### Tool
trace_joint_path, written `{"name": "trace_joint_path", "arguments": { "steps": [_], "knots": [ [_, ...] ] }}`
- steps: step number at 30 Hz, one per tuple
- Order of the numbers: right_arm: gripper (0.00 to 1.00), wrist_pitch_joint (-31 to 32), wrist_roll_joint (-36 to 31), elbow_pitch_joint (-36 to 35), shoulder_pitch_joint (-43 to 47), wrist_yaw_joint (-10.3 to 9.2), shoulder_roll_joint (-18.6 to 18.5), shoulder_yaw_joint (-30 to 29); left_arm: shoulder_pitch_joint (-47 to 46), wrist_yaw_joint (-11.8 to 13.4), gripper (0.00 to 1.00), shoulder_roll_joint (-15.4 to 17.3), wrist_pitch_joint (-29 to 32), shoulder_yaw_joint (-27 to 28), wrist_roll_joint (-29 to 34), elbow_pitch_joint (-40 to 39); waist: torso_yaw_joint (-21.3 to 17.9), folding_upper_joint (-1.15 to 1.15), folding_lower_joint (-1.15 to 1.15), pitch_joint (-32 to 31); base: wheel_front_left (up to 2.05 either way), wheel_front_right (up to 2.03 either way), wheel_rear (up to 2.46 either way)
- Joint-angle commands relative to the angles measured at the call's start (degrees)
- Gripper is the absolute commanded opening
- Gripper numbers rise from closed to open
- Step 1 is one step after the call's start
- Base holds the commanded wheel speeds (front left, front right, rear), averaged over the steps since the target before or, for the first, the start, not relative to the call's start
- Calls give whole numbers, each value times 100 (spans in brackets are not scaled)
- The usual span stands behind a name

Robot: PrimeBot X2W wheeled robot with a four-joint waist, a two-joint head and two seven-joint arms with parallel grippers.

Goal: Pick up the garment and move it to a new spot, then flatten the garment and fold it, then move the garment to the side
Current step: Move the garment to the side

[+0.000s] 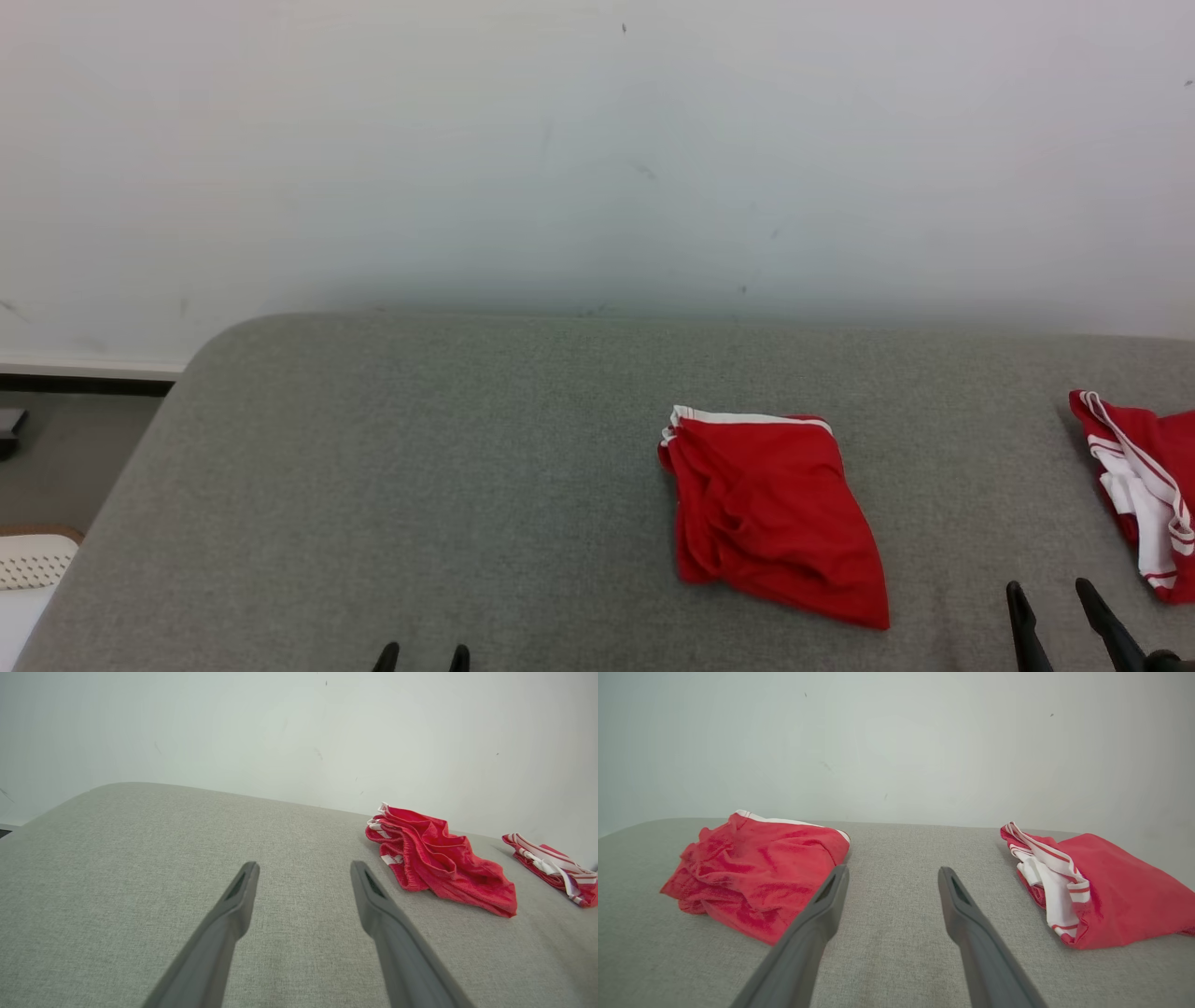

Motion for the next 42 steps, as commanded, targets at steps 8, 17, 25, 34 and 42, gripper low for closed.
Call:
{"name": "trace_joint_path", "arguments": {
  "steps": [8, 17, 25, 34, 42],
  "knots": [
    [100, 518, 997, -259, -382, -3, -198, 117, -32, -23, 100, 14, 0, -21, 108, -58, 150, -1, 0, 119, 0, 0, 0],
    [100, 2887, 3015, -205, -1082, -2, -251, 76, -242, -103, 100, 17, 0, -223, 152, 102, 572, -1, 0, 495, 0, 0, 0],
    [100, 4554, 3518, 436, -1838, -2, -442, -257, -424, -72, 100, 17, 0, -502, 5, 229, 1086, -1, 0, 857, 0, 0, 0],
    [100, 5173, 3268, 1118, -2303, -2, -569, -616, -651, -37, 100, 18, 0, -793, -83, 307, 1539, -1, 0, 1203, 0, 0, 0],
    [100, 5181, 3347, 1660, -2551, -2, -259, -876, -795, -6, 100, 18, 0, -823, -144, 333, 1836, -1, 0, 1287, 0, 0, 0]
  ]
}}
